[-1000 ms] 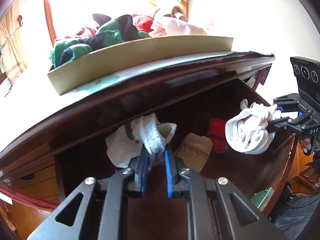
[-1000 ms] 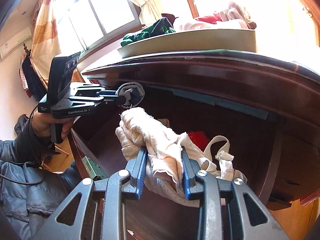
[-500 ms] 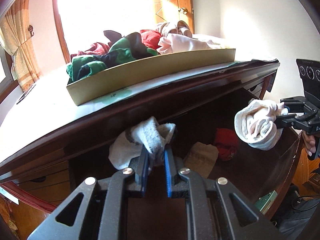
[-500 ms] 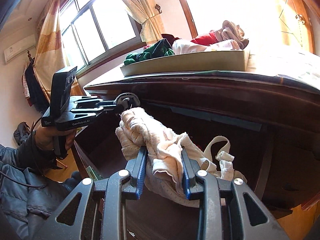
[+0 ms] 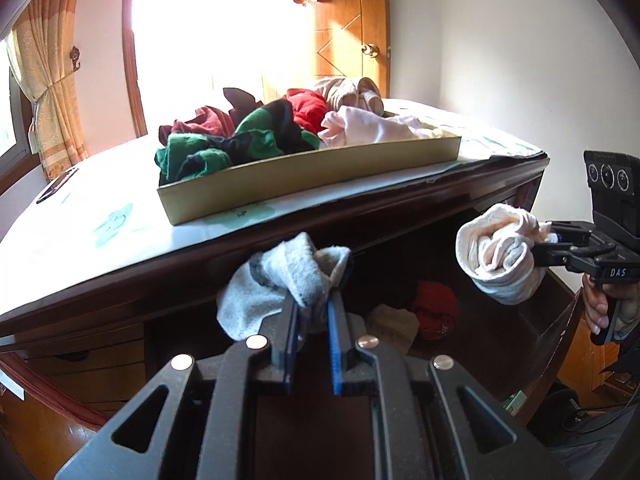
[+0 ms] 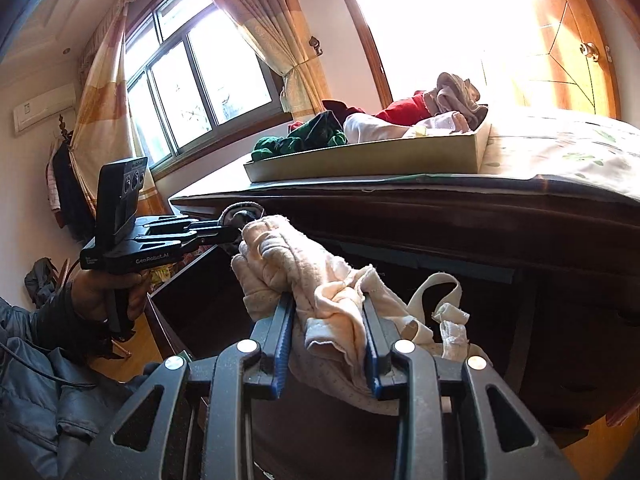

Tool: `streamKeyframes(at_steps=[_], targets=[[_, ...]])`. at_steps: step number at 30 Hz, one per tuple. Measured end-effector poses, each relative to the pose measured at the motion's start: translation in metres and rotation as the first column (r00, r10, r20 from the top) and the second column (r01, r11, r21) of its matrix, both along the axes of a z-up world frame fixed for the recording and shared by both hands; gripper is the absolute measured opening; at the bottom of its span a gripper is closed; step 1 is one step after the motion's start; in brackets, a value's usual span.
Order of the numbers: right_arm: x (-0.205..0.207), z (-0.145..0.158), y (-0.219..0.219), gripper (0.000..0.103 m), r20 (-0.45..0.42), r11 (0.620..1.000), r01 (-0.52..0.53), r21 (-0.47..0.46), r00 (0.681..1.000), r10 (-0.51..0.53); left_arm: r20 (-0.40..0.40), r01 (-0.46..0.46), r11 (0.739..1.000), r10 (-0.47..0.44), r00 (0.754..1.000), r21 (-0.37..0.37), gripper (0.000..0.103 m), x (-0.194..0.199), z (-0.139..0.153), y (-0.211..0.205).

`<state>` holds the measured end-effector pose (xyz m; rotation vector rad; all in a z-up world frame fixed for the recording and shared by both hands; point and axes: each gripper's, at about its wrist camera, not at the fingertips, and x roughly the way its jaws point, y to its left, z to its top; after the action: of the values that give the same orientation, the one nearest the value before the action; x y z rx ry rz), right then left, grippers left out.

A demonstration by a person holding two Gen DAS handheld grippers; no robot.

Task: Take underwear out of drawer
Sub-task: 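Lift both held garments up out of the drawer toward the tray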

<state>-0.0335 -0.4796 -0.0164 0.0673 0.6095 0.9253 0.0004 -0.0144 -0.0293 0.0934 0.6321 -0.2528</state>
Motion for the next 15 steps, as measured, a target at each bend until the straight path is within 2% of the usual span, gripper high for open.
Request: streamKeyframes(at_steps=[7, 15], targets=[[0.000, 0.007, -0.001, 0.033, 0.025, 0.999, 0.009, 0.037, 1.000, -0.010, 0.052, 0.017, 1.000, -0.016, 0.999, -0.018, 0.011, -0.010, 0.020, -0.002], [-0.004, 0.029, -0.002, 0.033, 0.074, 0.997, 0.015, 0.072, 0.997, -0.020, 0.115, 0.036, 0.999, -0.034, 0.993, -0.021, 0.011, -0.018, 0.047, -0.007]])
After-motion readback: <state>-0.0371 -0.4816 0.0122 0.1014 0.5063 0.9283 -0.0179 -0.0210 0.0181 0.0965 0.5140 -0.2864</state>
